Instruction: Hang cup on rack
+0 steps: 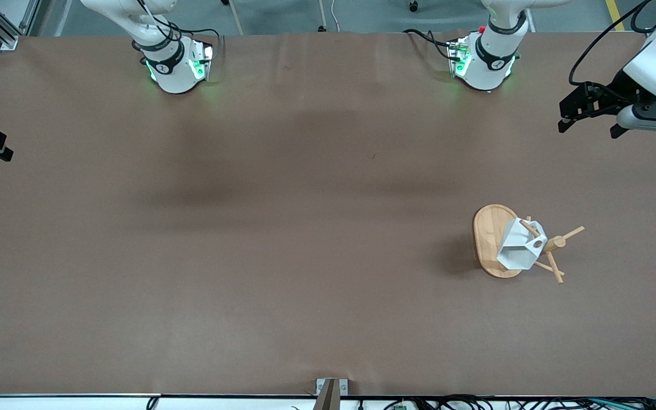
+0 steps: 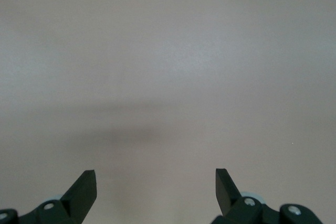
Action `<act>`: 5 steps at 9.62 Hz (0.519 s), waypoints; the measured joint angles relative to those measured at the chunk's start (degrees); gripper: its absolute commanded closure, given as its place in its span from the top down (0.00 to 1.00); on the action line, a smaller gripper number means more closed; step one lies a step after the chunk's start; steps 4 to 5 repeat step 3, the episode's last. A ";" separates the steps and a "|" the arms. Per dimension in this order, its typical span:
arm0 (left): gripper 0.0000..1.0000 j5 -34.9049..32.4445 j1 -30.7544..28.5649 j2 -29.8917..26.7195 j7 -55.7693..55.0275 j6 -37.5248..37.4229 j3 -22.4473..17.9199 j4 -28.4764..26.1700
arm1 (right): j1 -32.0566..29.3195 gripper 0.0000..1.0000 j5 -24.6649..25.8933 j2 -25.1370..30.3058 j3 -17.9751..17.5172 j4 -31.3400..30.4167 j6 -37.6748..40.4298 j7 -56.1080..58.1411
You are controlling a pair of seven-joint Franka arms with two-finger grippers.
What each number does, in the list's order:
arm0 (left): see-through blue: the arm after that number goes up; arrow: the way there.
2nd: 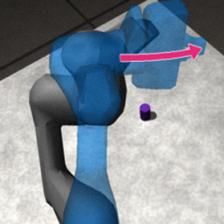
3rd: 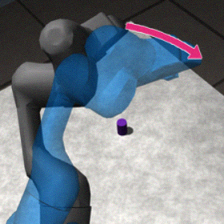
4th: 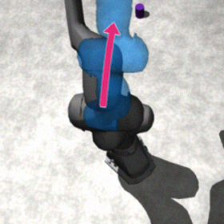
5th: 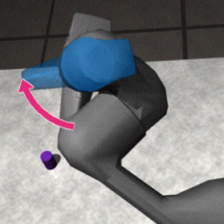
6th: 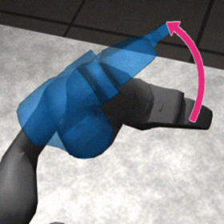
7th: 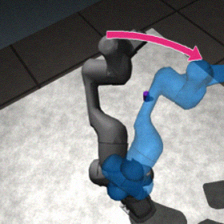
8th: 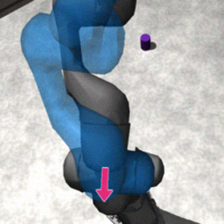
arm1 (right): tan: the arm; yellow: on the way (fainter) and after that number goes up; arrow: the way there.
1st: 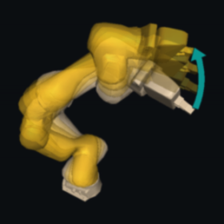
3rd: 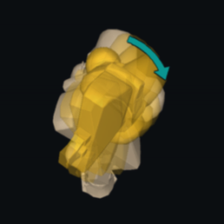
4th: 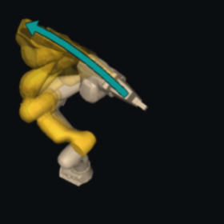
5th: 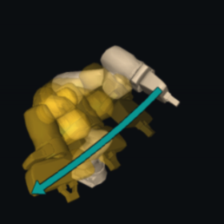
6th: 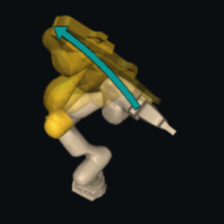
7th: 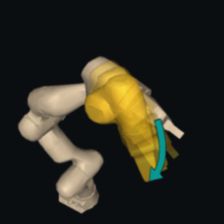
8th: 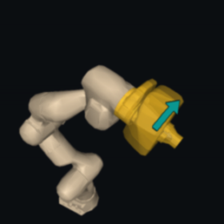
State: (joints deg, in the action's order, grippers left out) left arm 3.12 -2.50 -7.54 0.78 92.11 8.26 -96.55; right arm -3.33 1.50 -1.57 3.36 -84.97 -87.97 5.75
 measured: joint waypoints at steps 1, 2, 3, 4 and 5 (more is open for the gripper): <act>1.00 -0.04 -0.20 0.30 0.00 -0.08 -0.10 0.59 | 0.10 1.00 -0.12 -0.07 -0.05 0.02 0.05 0.00; 1.00 -0.05 -0.36 0.37 0.00 -0.18 -0.13 0.79 | 0.12 1.00 -0.16 -0.14 -0.07 0.01 0.07 0.00; 1.00 -0.05 -0.39 0.37 0.00 -0.24 -0.14 0.86 | 0.12 1.00 -0.17 -0.15 -0.07 0.02 0.07 0.00; 1.00 -0.05 -0.39 0.37 0.00 -0.24 -0.14 0.86 | 0.12 1.00 -0.17 -0.15 -0.07 0.02 0.07 0.00; 1.00 -0.05 -0.39 0.37 0.00 -0.24 -0.14 0.86 | 0.12 1.00 -0.17 -0.15 -0.07 0.02 0.07 0.00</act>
